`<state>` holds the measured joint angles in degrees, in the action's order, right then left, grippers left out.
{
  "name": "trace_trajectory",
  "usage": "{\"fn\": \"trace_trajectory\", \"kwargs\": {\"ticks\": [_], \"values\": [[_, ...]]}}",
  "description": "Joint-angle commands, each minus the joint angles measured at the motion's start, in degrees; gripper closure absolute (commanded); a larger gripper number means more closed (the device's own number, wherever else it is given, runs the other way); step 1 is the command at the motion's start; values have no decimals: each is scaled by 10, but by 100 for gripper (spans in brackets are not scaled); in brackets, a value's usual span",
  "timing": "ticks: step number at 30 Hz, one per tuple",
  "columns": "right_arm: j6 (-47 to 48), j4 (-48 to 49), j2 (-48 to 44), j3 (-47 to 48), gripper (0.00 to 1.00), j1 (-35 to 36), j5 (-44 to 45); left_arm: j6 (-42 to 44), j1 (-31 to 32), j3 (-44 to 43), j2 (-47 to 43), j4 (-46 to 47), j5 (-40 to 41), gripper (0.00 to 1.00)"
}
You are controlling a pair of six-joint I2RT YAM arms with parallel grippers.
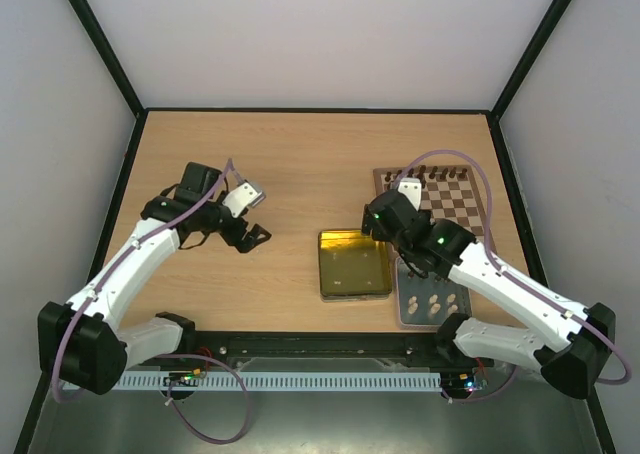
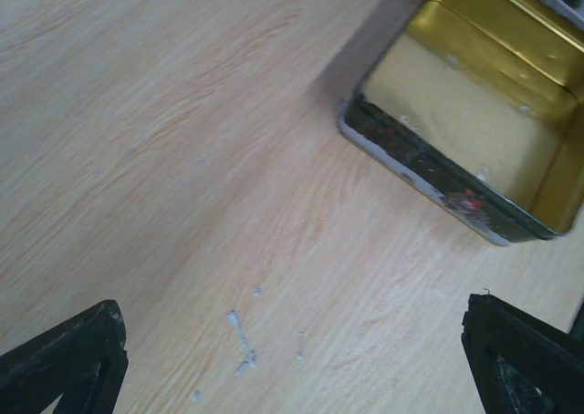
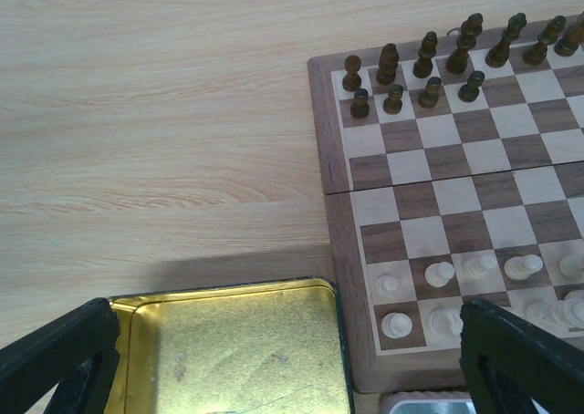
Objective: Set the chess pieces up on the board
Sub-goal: Move the storage box to the center of the board.
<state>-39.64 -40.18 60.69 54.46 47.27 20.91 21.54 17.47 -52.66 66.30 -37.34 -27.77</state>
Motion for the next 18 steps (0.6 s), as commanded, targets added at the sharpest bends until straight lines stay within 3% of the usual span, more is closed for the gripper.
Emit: {"fn": "trace_trajectory", "kwargs": {"ticks": [1,10,18], "values": [[10,18,-36,-5,2,1,13,15,30,-26,-10,-34,-21,0],[-12,-4,-18,18,3,-9,31,50,151,-53,35,-50,95,0],[-23,-1,-62,17,2,-72,26,73,237,-138,195,-42,141,2]]}}
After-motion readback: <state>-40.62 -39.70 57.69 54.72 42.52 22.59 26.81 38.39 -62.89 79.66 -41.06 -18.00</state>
